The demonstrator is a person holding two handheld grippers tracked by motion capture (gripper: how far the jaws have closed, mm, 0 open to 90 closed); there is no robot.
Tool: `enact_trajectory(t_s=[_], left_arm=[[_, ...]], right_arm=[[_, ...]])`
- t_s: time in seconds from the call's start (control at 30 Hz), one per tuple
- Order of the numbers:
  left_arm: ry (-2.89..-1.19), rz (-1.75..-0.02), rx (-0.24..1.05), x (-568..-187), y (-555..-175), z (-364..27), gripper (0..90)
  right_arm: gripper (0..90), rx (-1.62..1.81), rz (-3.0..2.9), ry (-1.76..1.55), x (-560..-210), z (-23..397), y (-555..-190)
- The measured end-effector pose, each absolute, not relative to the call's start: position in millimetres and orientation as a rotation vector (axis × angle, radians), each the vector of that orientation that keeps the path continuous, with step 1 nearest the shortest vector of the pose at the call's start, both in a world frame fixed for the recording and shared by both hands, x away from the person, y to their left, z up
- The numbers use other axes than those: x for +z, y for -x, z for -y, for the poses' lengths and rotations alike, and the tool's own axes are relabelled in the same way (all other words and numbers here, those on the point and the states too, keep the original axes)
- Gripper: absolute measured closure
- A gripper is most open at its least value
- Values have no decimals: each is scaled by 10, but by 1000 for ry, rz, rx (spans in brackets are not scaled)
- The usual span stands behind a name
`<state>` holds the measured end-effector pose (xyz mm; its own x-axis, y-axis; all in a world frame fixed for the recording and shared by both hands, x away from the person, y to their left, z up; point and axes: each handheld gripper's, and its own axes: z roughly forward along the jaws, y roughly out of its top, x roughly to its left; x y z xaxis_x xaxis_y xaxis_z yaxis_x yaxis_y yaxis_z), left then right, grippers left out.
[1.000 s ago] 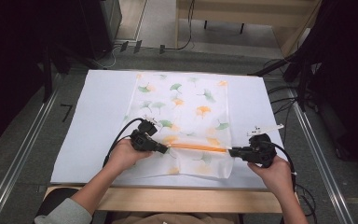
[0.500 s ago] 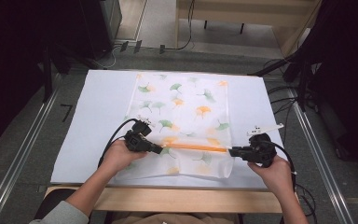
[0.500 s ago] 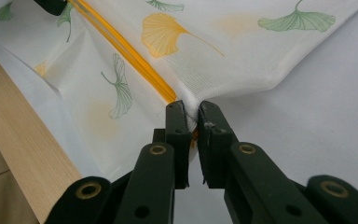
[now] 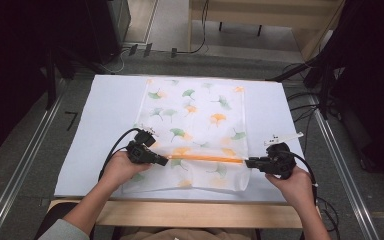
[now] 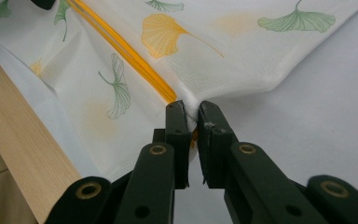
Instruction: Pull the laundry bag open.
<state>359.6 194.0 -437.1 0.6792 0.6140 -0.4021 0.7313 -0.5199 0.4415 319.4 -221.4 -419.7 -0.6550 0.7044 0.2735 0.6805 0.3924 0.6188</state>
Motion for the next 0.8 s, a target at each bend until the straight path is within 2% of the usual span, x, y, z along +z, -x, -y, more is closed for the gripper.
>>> enact_trajectory(t_s=[0.8], left_arm=[[-2291, -1044, -284, -4381, -3610, -2000, 900]], right_arm=[[849, 1129, -2599, -1287, -4201, 2215, -3202]])
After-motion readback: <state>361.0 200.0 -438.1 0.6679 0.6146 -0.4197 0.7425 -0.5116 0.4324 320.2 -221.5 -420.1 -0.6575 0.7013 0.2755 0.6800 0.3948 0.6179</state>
